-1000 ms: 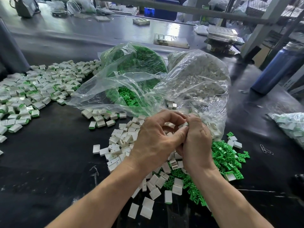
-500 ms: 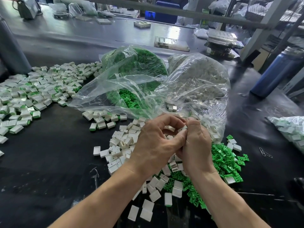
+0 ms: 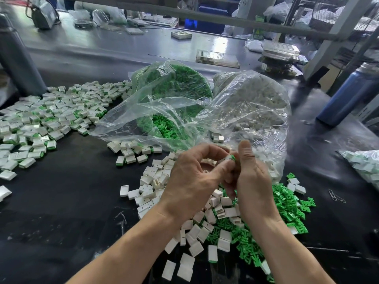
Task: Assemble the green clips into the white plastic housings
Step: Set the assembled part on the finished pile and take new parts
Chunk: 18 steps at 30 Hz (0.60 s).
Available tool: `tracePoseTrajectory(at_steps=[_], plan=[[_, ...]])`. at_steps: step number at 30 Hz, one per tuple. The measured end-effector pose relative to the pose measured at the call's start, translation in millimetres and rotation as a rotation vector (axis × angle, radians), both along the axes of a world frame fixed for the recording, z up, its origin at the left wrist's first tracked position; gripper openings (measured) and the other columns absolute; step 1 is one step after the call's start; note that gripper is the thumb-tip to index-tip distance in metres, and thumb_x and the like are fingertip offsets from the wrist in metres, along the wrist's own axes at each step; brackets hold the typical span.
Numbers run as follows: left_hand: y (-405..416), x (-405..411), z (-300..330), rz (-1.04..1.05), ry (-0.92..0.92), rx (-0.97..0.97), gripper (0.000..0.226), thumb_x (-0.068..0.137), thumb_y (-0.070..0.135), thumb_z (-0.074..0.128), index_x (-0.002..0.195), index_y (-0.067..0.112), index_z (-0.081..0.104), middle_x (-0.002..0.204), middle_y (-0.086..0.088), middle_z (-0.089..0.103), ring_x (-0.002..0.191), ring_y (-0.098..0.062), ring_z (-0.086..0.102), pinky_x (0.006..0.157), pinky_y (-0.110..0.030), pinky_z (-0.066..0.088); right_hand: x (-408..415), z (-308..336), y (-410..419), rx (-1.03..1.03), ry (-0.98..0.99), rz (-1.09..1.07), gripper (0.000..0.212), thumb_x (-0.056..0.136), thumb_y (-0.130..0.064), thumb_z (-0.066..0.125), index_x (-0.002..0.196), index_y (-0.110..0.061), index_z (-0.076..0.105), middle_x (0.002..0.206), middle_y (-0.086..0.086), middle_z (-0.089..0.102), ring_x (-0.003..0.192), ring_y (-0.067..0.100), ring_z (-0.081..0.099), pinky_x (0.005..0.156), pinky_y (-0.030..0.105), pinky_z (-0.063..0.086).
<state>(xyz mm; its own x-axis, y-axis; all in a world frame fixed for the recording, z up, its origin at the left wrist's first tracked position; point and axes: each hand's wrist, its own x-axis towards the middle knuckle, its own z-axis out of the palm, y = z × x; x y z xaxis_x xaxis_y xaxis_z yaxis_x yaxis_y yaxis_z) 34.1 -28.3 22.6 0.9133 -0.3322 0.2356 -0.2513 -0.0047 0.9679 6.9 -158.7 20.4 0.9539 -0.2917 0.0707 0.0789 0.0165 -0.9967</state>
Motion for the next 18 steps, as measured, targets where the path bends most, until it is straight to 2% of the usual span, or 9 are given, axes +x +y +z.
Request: tracePoseTrajectory(at_steps=[2,6,9,12,16,18], plan=[[5,5,-2,0.041,-0.019,0.018,0.008,0.092,0.019,0.077,0.098,0.019,0.071,0.097,0.009,0.075,0.083,-0.009,0.073,0.072,-0.024,0.06,0,0,-10,-0.121,-0.053,0.007,0.051,0.109,-0.043,0.047,0.075,-0.01,0.067,0.061,0.006,0.056,0.05,0.019,0.047,0.04,0.026,0.036],[13,11,-4,0.08,-0.051,0.051,0.009,0.093,0.023,0.076,0.098,0.023,0.069,0.091,0.01,0.072,0.08,-0.008,0.071,0.07,-0.022,0.058,1,2,-21,-0.24,-0.126,0.069,0.011,0.1,-0.025,0.065,0.102,-0.021,0.075,0.083,0.003,0.073,0.064,0.015,0.063,0.05,0.022,0.047],[16,13,-5,0.067,-0.055,0.05,0.008,0.093,0.023,0.077,0.098,0.024,0.07,0.09,0.009,0.073,0.08,-0.007,0.07,0.07,-0.021,0.058,1,-1,-20,-0.305,-0.161,0.093,0.015,0.094,-0.027,0.069,0.108,-0.024,0.076,0.087,-0.002,0.074,0.069,0.011,0.067,0.058,0.018,0.051],[18,15,-6,0.055,-0.066,0.069,0.009,0.092,0.02,0.078,0.097,0.024,0.072,0.087,0.009,0.073,0.077,-0.005,0.069,0.068,-0.018,0.056,1,-4,-21,-0.366,-0.184,0.07,0.015,0.096,-0.019,0.072,0.107,-0.028,0.076,0.088,-0.008,0.075,0.071,0.007,0.067,0.062,0.016,0.051],[20,17,-8,0.047,-0.093,0.148,0.012,0.09,0.021,0.079,0.094,0.028,0.072,0.087,0.011,0.072,0.075,-0.005,0.067,0.066,-0.015,0.054,2,-5,-24,-0.564,-0.192,0.028,0.015,0.094,-0.015,0.075,0.106,-0.024,0.077,0.09,-0.015,0.073,0.082,0.008,0.069,0.067,0.015,0.051],[21,18,-9,0.048,-0.107,0.179,0.013,0.09,0.021,0.08,0.094,0.03,0.071,0.087,0.012,0.072,0.075,-0.005,0.068,0.066,-0.015,0.054,2,-4,-23,-0.674,-0.202,0.004,0.013,0.092,-0.015,0.076,0.103,-0.022,0.076,0.089,-0.016,0.071,0.081,0.004,0.067,0.068,0.012,0.05]])
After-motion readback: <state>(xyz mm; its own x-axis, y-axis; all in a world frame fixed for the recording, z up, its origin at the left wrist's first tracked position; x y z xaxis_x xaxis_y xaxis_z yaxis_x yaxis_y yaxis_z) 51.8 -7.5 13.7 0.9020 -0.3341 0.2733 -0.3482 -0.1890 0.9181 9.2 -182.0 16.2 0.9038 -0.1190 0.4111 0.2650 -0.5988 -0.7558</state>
